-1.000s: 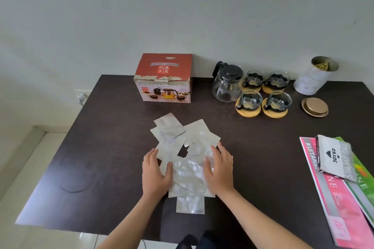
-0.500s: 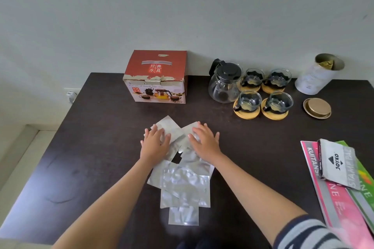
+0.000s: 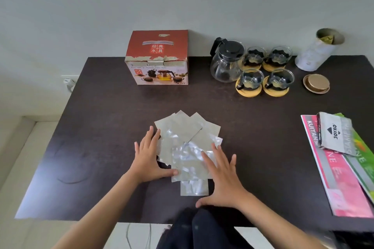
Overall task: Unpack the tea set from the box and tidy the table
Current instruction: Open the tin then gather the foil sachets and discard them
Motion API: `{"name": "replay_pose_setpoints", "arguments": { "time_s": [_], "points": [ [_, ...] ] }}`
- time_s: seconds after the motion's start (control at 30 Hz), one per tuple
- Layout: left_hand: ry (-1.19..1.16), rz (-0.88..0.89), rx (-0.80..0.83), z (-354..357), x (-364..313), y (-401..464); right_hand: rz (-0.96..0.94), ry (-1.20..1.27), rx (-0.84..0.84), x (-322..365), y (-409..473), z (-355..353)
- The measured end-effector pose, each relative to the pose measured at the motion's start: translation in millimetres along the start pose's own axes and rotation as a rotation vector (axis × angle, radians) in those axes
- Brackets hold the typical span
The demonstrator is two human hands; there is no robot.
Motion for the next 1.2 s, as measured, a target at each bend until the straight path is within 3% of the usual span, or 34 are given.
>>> {"name": "replay_pose_setpoints", "arguments": {
  "time_s": [0.1,0.3,0.43,0.63,0.77,1.03,1.13,1.2],
  "points": [
    [0.238,0.053,0.087,14.8,7.1,-7.9,0.105,-0.004,-0.031,1.8,-0.1,9.8],
    [0.190,0.059,0.029,14.9,4.0,-1.7,0.185,0.005,-0.126,-0.9,31.3,-0.2],
    [0.076,0.076,-0.038,11.7,1.0,5.1,0.163,0.078,-0.217,-4.9,46.4,-7.2],
    [-0.067,-0.113,-0.139,-1.8,3.2,37.3,0.348,0.110,-0.274,-30.3,58.3,-20.8],
    [-0.138,-0.078,-0.153,12.0,-23.5,47.0,0.356,0.086,-0.311,-26.5,76.0,-18.6],
    [-0.541,-0.158,-0.238,20.1,-34.8,36.1,0.244,0.543,-0.731,-6.7,94.3,-28.3],
    [-0.428,-0.158,-0.287,15.5,-27.3,19.1,0.299,0.433,-0.777,-24.9,107.1,-49.9],
    [-0.257,-0.118,-0.205,21.3,-28.1,8.3,0.279,0.363,-0.653,-32.7,129.5,-65.5]
  ]
}}
Point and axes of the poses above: each hand's wrist, its own y-axis towards the middle knuckle, its own z-axis out of the palm, x = y × z, the point moved 5 cm from there along y, towards the middle knuckle, and after that the axes turned 9 degrees about -z, right-handed, at the moved point
